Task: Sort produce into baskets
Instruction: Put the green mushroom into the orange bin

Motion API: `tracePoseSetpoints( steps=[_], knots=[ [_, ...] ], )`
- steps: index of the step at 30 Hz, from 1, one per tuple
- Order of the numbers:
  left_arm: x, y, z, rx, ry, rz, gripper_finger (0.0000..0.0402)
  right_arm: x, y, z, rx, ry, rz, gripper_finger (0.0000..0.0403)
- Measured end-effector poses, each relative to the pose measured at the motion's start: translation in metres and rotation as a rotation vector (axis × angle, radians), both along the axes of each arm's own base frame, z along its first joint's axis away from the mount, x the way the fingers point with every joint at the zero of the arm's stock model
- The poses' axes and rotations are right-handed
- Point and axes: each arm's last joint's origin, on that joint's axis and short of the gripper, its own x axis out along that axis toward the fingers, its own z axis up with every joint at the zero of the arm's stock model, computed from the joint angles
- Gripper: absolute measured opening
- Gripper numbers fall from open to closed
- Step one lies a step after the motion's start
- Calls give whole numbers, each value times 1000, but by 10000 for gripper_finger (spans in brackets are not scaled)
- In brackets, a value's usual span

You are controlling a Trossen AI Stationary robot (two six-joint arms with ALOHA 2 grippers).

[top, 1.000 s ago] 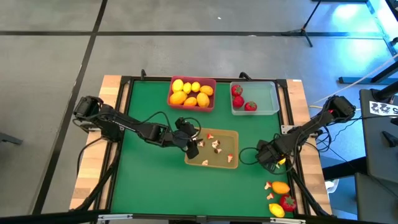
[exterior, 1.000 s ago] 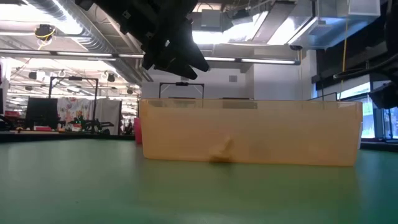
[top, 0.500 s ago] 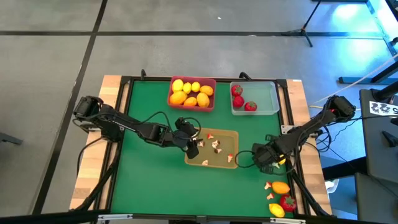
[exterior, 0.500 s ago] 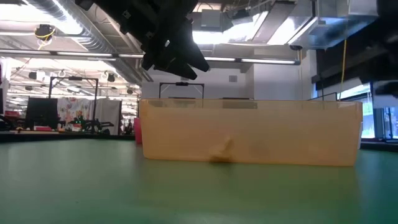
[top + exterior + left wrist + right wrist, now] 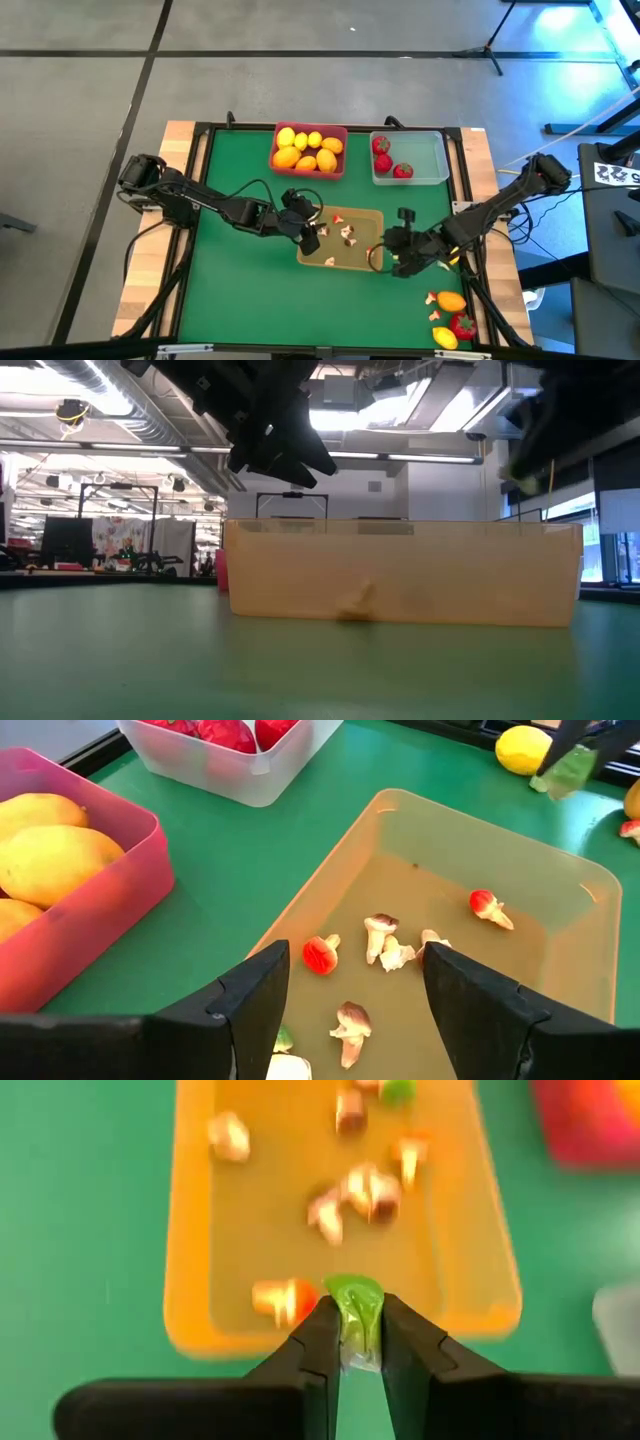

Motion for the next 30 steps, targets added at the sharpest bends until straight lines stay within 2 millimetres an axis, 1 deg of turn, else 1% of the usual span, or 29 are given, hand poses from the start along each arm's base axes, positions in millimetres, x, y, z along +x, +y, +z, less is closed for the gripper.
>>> tracePoseSetpoints(
  steps=[5, 9, 11, 14, 17, 20, 23, 28, 30],
  knots=[
    [0, 0, 0, 1, 3, -1, 225, 11, 4, 5, -49, -112, 60, 53],
    [0, 0, 0, 1, 3, -1, 225, 17, 0, 4, -50, -124, 39, 54],
    [0, 0, 0, 1, 2, -1, 225, 21, -4, 0, -59, -105, 19, 60],
    [0, 0, 0, 0, 1, -1, 225, 27, -8, -4, -39, -96, -11, 87],
    [0, 0, 0, 0, 1, -1, 225, 31, -9, -6, -9, -86, -5, 128],
    [0, 0, 0, 0, 1, -1, 225, 29, -10, -7, 10, -56, 13, 167],
    [0, 0, 0, 0, 1, -1, 225, 24, -10, -4, 48, -34, 43, 191],
    [0, 0, 0, -1, 1, 0, 225, 12, -5, -1, 177, 47, 96, 199],
    [0, 0, 0, -3, -1, 2, 225, 4, -2, -2, 228, 118, 100, 199]
  ],
)
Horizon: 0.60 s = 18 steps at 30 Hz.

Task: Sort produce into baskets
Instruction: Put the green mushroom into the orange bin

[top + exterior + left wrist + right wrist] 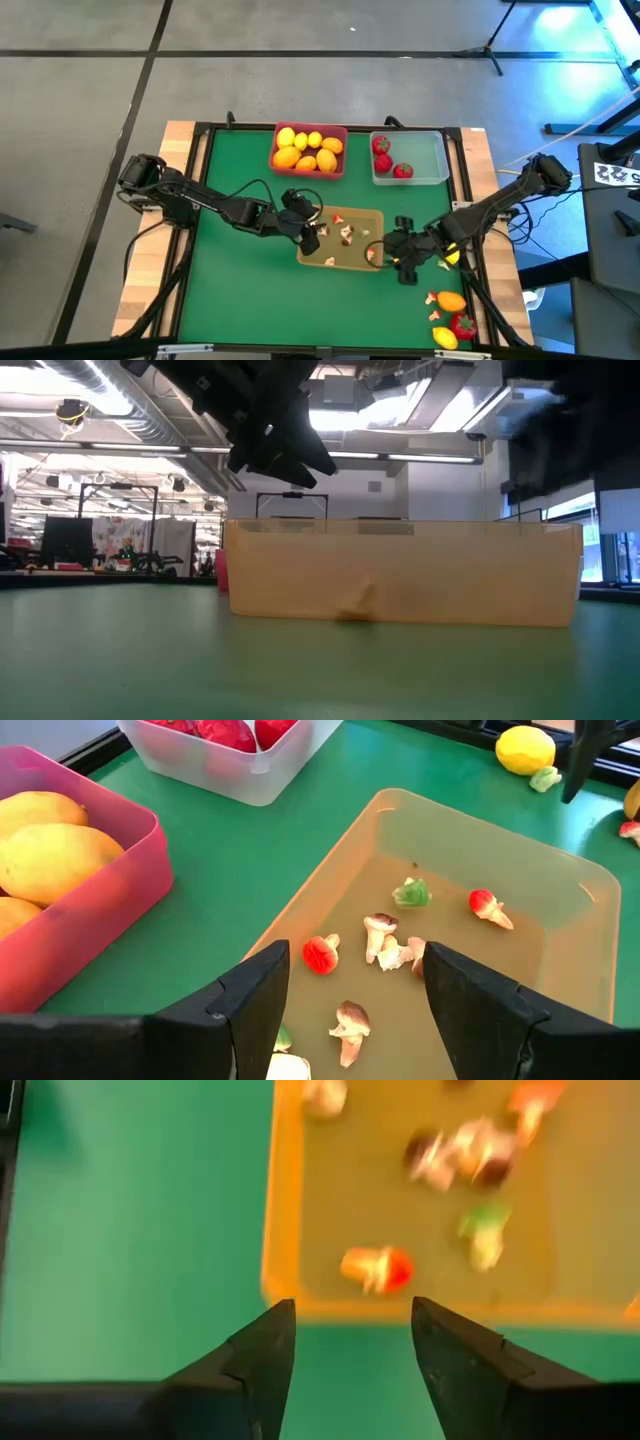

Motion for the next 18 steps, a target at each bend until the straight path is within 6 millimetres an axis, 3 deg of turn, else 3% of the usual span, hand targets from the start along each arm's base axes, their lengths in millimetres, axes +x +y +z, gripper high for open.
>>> tracePoseSetpoints(
  steps=[6, 11, 18],
  knots=[
    [0, 0, 0, -1, -1, 1, 225, -27, 12, -8, 95, 248, -66, 199],
    [0, 0, 0, -2, -1, 2, 225, -50, 22, -11, 48, 381, -101, 199],
    [0, 0, 0, -2, -2, 2, 225, -75, 33, -13, -28, 479, -15, 199]
  ],
)
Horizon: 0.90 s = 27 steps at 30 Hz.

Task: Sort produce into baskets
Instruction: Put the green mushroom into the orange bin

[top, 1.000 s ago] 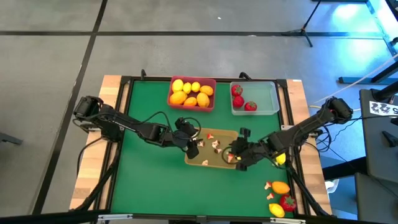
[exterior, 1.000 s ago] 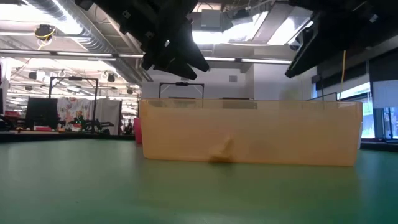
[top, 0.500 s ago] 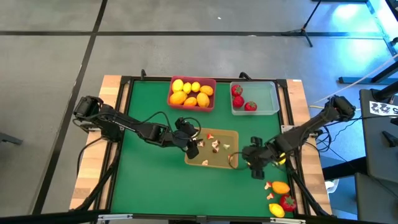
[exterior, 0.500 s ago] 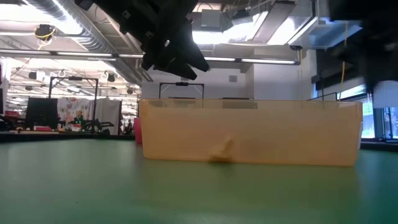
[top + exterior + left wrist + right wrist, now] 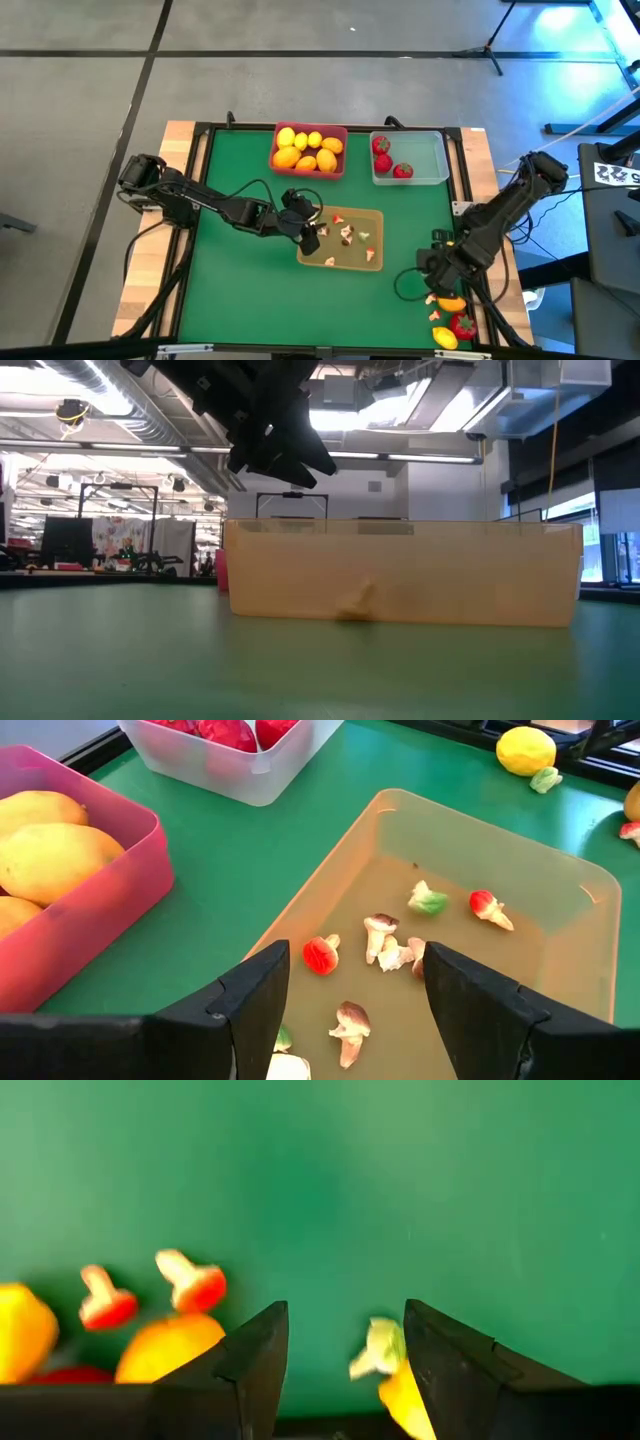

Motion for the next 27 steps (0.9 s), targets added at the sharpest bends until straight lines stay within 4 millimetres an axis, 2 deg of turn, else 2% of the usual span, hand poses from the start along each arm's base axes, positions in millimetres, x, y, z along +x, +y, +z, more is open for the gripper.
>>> tracePoseSetpoints(
  steps=[5, 11, 15, 24, 27],
  knots=[
    [0, 0, 0, 0, 0, 0, 225, -10, 2, -6, -17, 49, 42, 194],
    [0, 0, 0, 0, 0, 0, 225, -21, -3, -36, -6, 111, 47, 171],
    [0, 0, 0, 0, 0, 0, 225, -25, -8, -50, -15, 122, 35, 156],
    [0, 0, 0, -3, -1, 2, 225, -35, -19, -69, -61, 170, 30, 135],
    [0, 0, 0, -3, -1, 2, 225, -35, -19, -72, -52, 162, 33, 115]
  ],
)
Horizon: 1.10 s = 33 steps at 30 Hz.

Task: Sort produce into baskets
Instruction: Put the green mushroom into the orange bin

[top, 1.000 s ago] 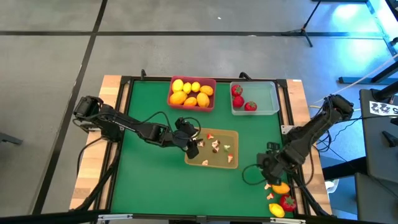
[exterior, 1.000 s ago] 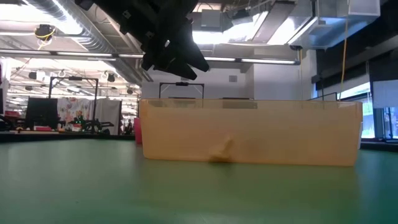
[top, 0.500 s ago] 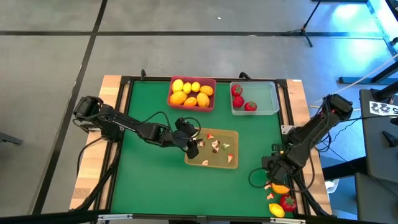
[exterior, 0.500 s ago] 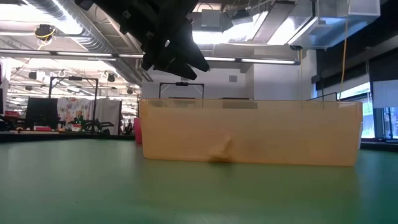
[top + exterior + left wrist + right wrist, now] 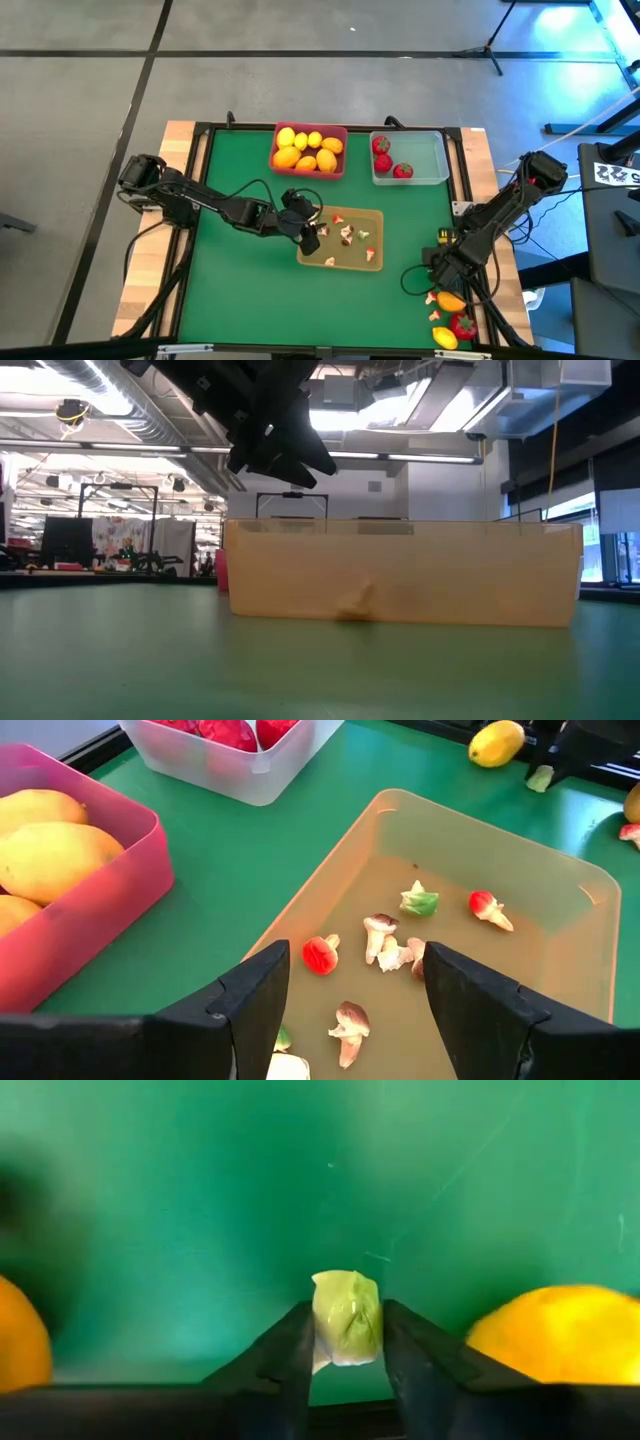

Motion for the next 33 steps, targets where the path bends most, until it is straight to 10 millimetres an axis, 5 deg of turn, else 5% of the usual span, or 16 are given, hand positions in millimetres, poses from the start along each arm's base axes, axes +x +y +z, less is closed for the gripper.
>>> tracePoseSetpoints(
  steps=[8, 15, 23, 28, 33],
  knots=[
    [0, 0, 0, 0, 0, 0, 225, 1, 1, 0, 7, -11, 56, 11],
    [0, 0, 0, 3, 1, -2, 225, 20, 9, 38, -61, -134, 85, 24],
    [0, 0, 0, 4, 2, -3, 225, 69, 12, 97, -190, -574, 117, 24],
    [0, 0, 0, 4, 2, -3, 225, 96, 4, 107, -273, -791, 123, 40],
    [0, 0, 0, 4, 2, -3, 225, 116, -9, 102, -255, -805, 184, 62]
  ],
)
